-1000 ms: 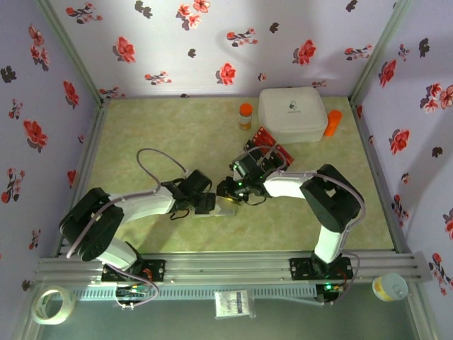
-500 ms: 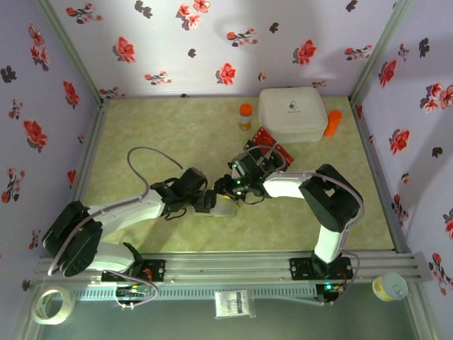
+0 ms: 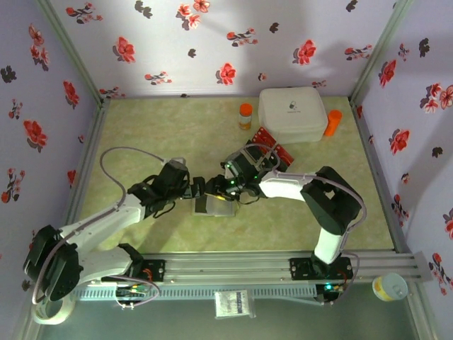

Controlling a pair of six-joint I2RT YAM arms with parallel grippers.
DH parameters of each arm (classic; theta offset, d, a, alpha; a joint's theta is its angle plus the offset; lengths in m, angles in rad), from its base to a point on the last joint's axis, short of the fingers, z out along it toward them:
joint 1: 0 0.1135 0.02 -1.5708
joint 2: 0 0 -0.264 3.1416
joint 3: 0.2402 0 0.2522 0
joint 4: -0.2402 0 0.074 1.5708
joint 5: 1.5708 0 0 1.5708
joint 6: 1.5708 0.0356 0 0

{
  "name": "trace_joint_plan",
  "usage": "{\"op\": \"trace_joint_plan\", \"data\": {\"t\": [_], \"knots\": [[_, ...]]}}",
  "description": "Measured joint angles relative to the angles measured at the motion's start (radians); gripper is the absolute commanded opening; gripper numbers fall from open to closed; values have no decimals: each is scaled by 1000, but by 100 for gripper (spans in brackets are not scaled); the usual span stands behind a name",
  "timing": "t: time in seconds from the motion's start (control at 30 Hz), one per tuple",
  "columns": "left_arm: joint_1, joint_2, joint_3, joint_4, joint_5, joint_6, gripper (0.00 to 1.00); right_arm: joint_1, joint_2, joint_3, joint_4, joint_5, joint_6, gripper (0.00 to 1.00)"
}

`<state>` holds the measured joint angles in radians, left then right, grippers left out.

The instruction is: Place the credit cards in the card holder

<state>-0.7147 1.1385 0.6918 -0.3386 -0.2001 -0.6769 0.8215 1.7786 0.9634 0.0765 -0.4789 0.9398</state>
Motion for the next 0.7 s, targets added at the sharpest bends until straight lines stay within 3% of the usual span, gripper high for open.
{"op": "trace_joint_plan", "data": {"t": [0.7], "knots": [[37,-59,-76,-14,3,0,100,43,89,89,-12,3,14,48]]}}
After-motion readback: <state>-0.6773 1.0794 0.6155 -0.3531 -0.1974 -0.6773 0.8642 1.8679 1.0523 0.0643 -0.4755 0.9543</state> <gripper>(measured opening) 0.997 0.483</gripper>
